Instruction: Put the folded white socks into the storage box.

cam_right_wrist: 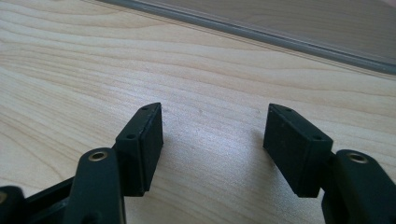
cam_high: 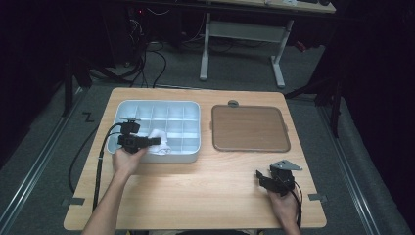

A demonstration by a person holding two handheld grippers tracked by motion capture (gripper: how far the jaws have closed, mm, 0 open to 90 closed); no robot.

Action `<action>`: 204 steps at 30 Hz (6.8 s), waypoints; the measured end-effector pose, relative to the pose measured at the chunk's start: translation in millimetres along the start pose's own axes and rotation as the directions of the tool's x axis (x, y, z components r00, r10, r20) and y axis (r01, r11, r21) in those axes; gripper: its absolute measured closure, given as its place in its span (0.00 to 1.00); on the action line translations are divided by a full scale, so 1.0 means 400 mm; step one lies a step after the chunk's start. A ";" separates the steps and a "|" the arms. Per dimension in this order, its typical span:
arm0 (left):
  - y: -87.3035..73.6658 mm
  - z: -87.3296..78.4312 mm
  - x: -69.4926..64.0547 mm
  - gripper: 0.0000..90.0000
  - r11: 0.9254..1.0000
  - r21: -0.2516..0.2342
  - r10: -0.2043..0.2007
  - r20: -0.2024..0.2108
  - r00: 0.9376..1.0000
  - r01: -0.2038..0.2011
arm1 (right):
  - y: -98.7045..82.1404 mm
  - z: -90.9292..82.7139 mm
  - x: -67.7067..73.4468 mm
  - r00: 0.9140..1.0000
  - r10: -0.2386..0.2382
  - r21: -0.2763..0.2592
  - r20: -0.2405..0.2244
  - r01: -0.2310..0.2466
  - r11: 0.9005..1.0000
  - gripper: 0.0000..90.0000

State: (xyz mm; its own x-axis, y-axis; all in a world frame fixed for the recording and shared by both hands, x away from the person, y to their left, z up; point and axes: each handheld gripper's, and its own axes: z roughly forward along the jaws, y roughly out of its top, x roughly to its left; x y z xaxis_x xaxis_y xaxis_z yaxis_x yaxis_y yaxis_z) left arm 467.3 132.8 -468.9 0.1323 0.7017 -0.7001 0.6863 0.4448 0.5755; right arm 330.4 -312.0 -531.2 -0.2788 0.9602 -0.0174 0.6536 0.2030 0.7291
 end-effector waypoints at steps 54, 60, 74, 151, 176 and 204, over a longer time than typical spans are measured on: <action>-0.057 0.035 -0.015 0.64 0.972 -0.017 0.228 -0.156 0.961 -0.234 | 0.000 0.000 0.002 1.000 -0.007 0.001 -0.006 0.007 1.000 0.42; -0.051 0.027 -0.019 0.58 0.975 -0.028 0.214 -0.147 0.966 -0.220 | 0.000 0.000 0.002 1.000 -0.007 0.001 -0.006 0.007 1.000 0.42; -0.034 -0.013 -0.028 0.42 0.978 -0.066 0.188 -0.115 0.975 -0.196 | 0.000 0.000 0.002 1.000 -0.007 0.001 -0.007 0.007 1.000 0.42; -0.054 0.023 -0.041 0.92 0.966 -0.008 0.249 -0.233 0.940 -0.258 | 0.000 0.000 0.003 1.000 -0.007 0.002 -0.010 0.008 1.000 0.41; -0.048 0.042 -0.030 0.93 0.967 0.075 0.255 -0.241 0.937 -0.244 | 0.000 0.000 0.003 1.000 -0.008 0.002 -0.010 0.008 1.000 0.41; -0.059 0.072 -0.010 0.93 0.961 0.141 0.269 -0.258 0.928 -0.239 | 0.000 0.000 0.003 1.000 -0.010 0.001 -0.011 0.010 1.000 0.41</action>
State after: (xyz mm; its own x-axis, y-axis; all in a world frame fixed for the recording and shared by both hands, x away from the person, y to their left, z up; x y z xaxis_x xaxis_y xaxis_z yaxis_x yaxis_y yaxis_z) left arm 471.1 103.6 -491.7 0.1231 0.9142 -0.3862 0.7287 0.1810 0.6605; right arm 329.9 -310.9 -531.2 -0.2931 0.9559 -0.0169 0.6518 0.2127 0.7279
